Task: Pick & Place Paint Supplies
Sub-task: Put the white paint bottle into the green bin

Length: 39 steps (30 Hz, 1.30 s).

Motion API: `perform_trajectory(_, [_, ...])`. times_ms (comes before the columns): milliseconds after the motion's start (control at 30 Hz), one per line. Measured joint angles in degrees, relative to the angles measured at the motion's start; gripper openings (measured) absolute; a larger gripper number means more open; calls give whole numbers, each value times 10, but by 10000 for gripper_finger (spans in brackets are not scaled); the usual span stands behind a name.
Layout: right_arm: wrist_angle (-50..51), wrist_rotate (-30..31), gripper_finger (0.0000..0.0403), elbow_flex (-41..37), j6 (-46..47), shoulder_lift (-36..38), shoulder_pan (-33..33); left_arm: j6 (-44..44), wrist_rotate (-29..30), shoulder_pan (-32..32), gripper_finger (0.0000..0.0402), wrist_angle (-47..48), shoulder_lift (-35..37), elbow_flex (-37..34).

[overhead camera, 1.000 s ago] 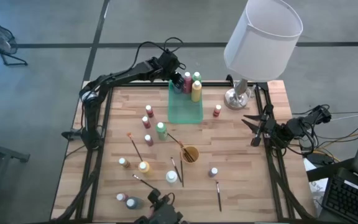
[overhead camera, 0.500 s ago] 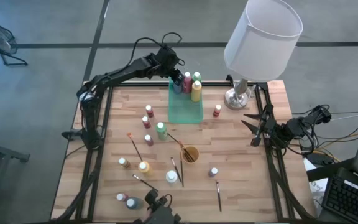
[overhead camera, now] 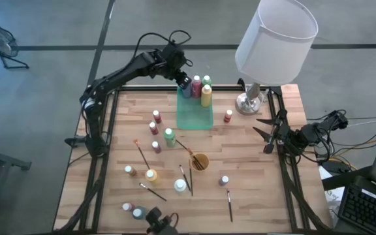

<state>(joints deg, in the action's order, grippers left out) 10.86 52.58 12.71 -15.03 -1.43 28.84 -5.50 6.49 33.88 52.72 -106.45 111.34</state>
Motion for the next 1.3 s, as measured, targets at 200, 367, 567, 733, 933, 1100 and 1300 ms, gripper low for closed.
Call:
perform_trajectory(200, [0, 0, 179, 0, 0, 0, 0, 10, 0, -24, 188, 71, 0, 31])
perform_trajectory(367, [0, 0, 187, 0, 0, 0, 0, 9, 14, -51, 188, 120, 8, 32])
perform_trajectory(567, [0, 0, 192, 0, 0, 0, 0, -7, 68, -97, 188, 175, 29, 28])
perform_trajectory(733, [0, 0, 197, 0, 0, 0, 0, -19, 86, -154, 188, 207, 53, 28])
perform_trajectory(933, [0, 0, 189, 0, 0, 0, 0, -38, 91, -244, 188, 224, 89, 27])
perform_trajectory(1100, [0, 0, 174, 0, 0, 0, 0, -54, 101, -320, 188, 228, 118, 15])
perform_trajectory(1300, [0, 0, 156, 0, 0, 0, 0, -84, 101, -379, 188, 227, 138, -29])
